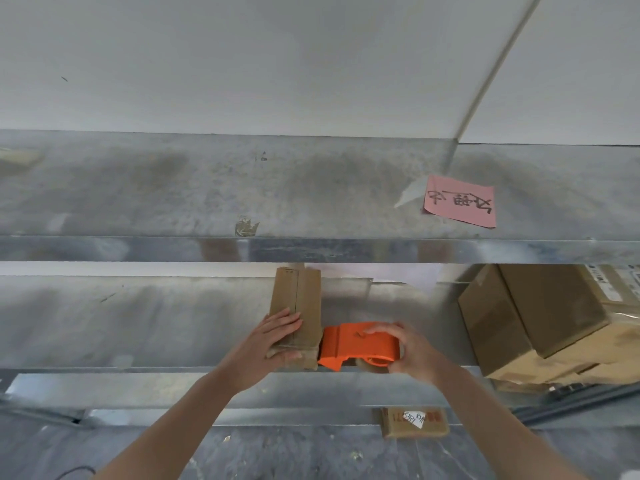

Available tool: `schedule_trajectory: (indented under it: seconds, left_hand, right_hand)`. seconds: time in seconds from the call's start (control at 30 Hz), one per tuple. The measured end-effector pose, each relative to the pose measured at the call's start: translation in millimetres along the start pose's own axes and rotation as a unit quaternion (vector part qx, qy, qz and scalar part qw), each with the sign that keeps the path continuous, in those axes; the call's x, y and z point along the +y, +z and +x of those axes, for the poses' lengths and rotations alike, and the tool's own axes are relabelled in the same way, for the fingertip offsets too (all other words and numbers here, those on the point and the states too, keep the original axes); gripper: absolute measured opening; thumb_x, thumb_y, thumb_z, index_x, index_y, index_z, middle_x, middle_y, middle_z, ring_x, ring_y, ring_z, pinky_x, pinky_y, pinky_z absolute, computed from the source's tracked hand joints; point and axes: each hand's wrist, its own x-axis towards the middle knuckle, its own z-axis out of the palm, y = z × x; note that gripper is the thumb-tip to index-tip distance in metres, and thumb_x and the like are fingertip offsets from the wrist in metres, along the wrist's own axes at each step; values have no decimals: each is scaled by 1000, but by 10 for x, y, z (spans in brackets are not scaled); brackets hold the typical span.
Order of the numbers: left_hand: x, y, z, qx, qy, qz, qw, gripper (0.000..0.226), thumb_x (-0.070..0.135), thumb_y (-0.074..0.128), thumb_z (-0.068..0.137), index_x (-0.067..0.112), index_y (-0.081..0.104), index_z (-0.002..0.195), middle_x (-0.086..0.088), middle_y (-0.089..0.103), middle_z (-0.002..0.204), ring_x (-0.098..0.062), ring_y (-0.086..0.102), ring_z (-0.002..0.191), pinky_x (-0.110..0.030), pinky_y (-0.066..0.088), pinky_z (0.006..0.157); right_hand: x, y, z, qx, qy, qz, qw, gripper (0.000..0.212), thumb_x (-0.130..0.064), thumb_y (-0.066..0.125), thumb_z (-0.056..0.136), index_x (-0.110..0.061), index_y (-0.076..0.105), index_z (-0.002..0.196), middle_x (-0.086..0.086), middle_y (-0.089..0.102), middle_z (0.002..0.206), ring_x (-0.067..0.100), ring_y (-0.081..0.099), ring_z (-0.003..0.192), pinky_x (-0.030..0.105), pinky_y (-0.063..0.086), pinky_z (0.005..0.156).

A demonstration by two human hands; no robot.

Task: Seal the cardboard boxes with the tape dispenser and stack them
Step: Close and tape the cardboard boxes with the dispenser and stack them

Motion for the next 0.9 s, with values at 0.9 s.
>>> schedule_trajectory:
  seconds: [0.9]
  left_hand:
    - [-125, 58, 16, 45, 30, 0, 999, 56, 33, 64, 88, 37, 41, 139, 24, 36, 147, 7, 18, 141, -33, 20, 120]
  right_hand:
    - [-20, 8, 231, 4, -17, -79, 997, 63, -41, 79, 71, -62, 41, 117, 0, 34, 122, 24, 47, 115, 24, 41, 97]
